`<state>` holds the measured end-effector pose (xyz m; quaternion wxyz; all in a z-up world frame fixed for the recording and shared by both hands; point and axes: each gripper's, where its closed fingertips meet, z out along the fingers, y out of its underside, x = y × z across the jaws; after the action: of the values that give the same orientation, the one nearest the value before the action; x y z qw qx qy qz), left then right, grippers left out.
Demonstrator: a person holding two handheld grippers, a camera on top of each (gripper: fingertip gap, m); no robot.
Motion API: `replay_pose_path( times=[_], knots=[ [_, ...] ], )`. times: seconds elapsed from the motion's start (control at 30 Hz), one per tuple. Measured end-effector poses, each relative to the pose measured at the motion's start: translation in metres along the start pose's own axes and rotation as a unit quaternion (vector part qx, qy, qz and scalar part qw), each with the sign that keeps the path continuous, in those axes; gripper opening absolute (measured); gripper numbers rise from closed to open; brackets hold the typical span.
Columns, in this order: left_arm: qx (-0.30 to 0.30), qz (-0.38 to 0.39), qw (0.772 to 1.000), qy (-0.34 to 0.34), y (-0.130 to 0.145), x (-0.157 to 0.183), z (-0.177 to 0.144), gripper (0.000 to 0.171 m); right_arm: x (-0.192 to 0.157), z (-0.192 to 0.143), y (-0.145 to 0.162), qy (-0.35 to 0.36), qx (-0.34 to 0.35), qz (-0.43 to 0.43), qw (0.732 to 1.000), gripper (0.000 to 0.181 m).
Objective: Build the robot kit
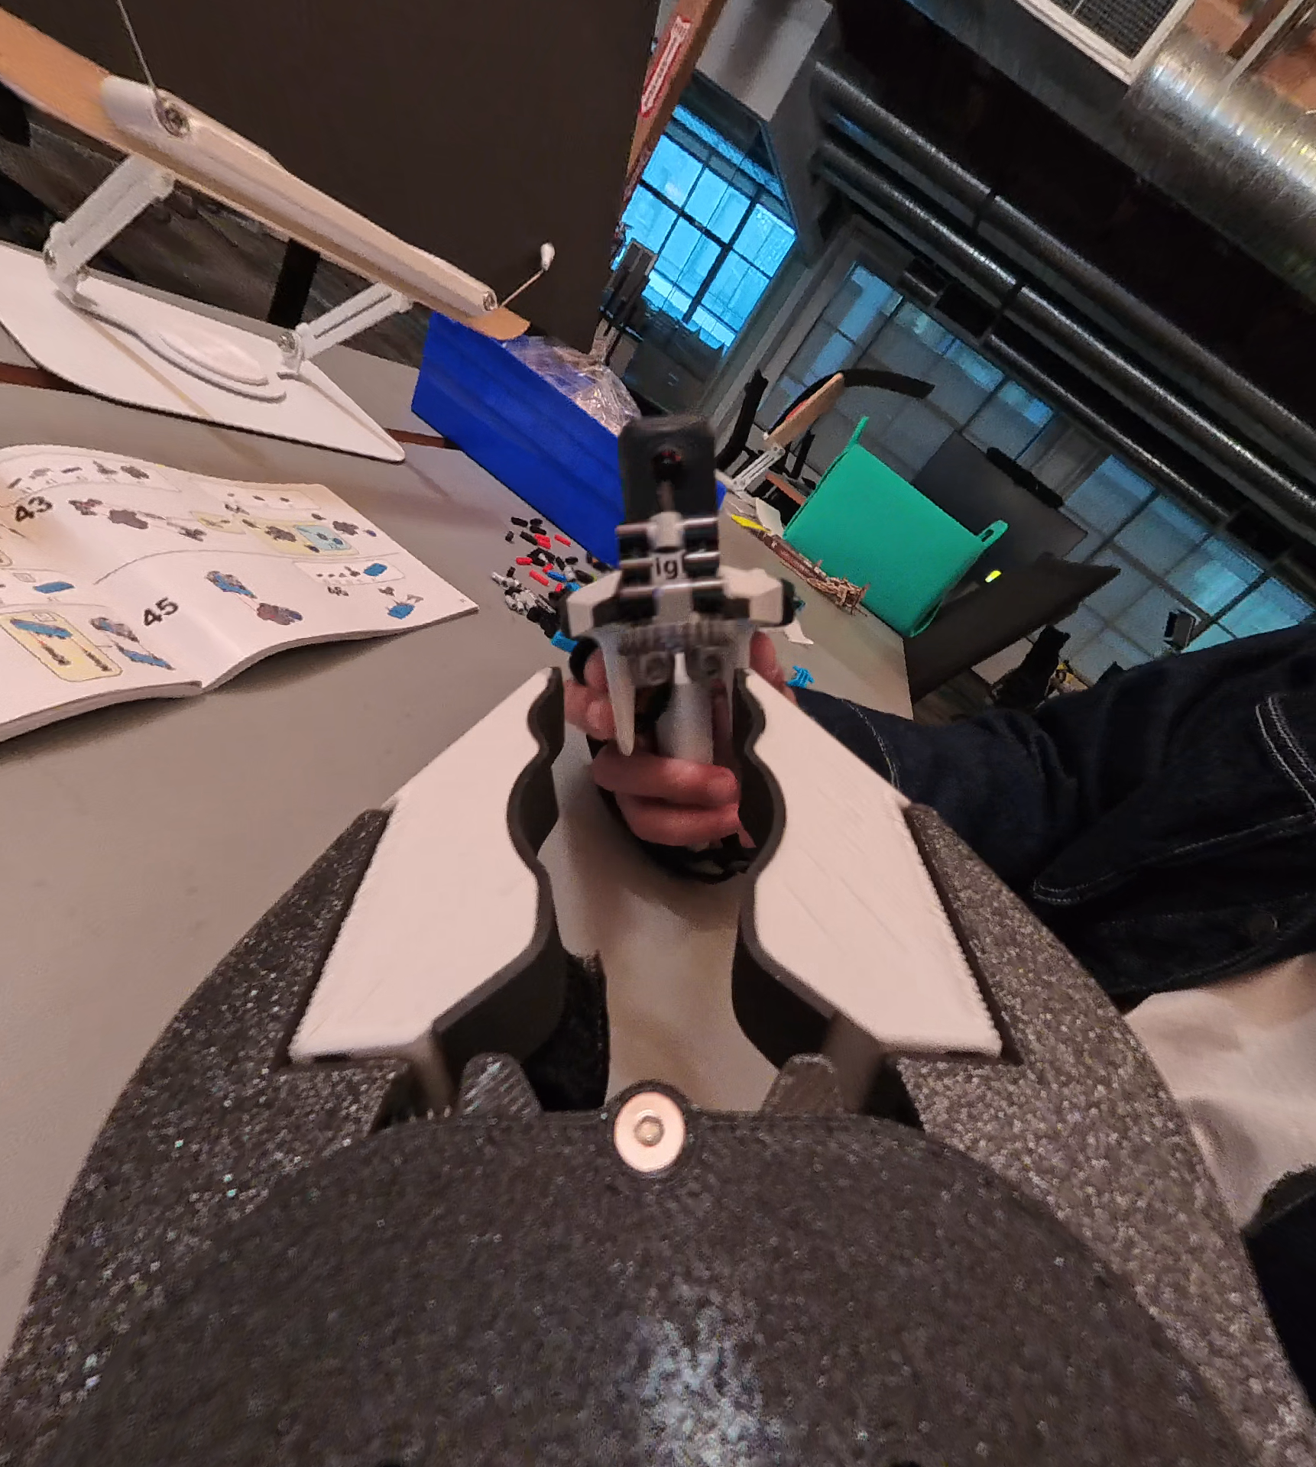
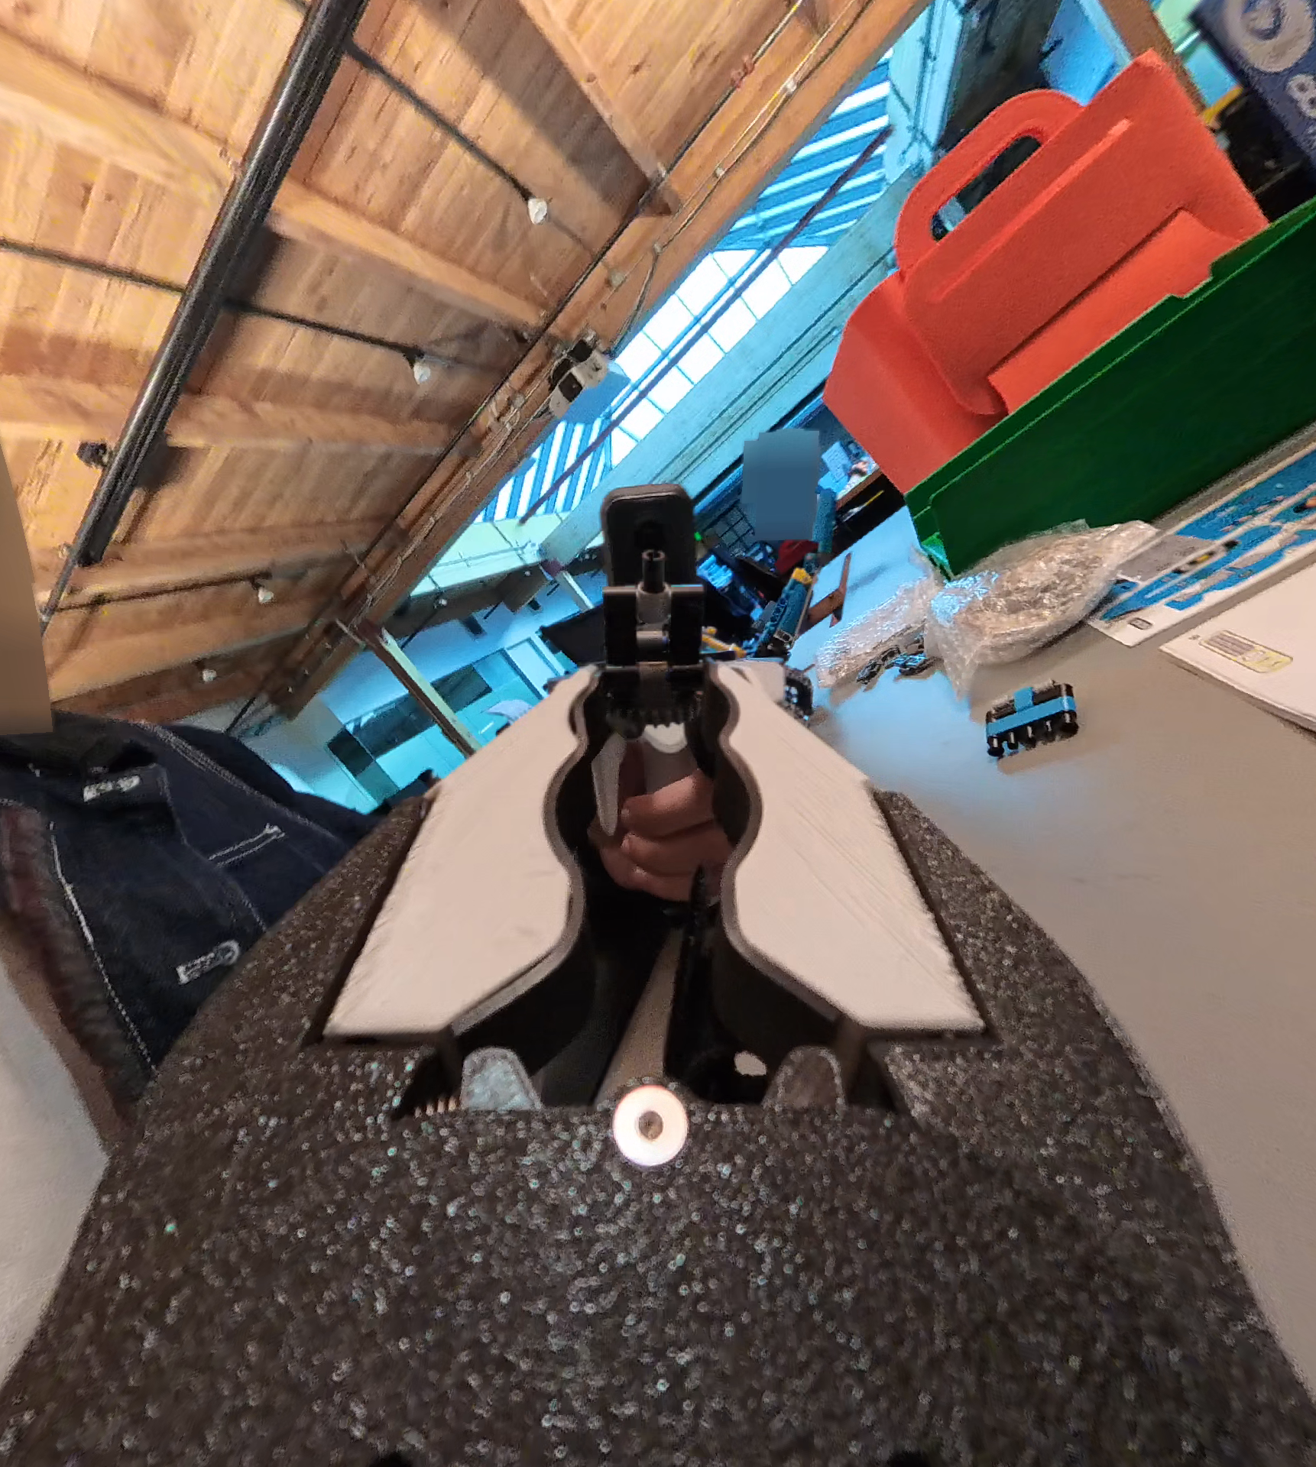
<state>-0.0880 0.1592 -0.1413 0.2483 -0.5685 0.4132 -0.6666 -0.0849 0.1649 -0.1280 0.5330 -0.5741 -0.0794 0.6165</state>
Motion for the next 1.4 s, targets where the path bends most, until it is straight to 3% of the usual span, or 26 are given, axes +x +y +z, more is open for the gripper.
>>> replay_pose_path(
  times=[0.13, 0.4, 0.67, 0.77, 0.87, 1.0, 1.1, 1.2, 1.27, 1.4],
  knots=[
    [0.007, 0.039, 0.999, -0.012, -0.003, 0.003, 0.004, 0.024, 0.004, 0.000, -0.002, 0.020, 0.009, -0.009, 1.000, 0.024],
    [0.029, 0.010, 0.999, -0.018, -0.012, -0.005, 0.012, 0.028, 0.013, -0.008, -0.005, 0.039, 0.016, 0.025, 0.999, 0.024],
    [-0.006, 0.067, 0.997, -0.043, -0.007, -0.019, 0.019, 0.024, 0.025, -0.016, -0.006, 0.050, -0.003, 0.070, 0.996, 0.024],
    [-0.036, 0.081, 0.993, -0.074, -0.001, -0.034, 0.020, 0.024, 0.039, -0.029, -0.009, 0.107, -0.025, 0.039, 0.993, 0.034],
    [-0.099, 0.099, 0.980, -0.141, 0.012, -0.067, 0.012, 0.024, 0.075, -0.068, -0.015, 0.266, -0.075, -0.030, 0.961, 0.036],
    [-0.171, 0.108, 0.958, -0.204, 0.030, -0.103, -0.001, 0.024, 0.115, -0.121, -0.027, 0.452, -0.163, -0.163, 0.862, 0.040],
    [-0.176, 0.091, 0.961, -0.191, 0.034, -0.101, 0.000, 0.024, 0.130, -0.136, -0.035, 0.515, -0.197, -0.218, 0.805, 0.041],
    [-0.203, 0.100, 0.954, -0.199, 0.042, -0.101, -0.005, 0.024, 0.135, -0.144, -0.041, 0.528, -0.178, -0.212, 0.803, 0.042],
    [-0.221, 0.110, 0.947, -0.206, 0.049, -0.103, -0.009, 0.024, 0.146, -0.155, -0.035, 0.545, -0.192, -0.191, 0.794, 0.052],
    [-0.217, 0.091, 0.955, -0.182, 0.051, -0.097, -0.006, 0.024, 0.147, -0.154, -0.034, 0.535, -0.190, -0.176, 0.804, 0.051]
  ],
)
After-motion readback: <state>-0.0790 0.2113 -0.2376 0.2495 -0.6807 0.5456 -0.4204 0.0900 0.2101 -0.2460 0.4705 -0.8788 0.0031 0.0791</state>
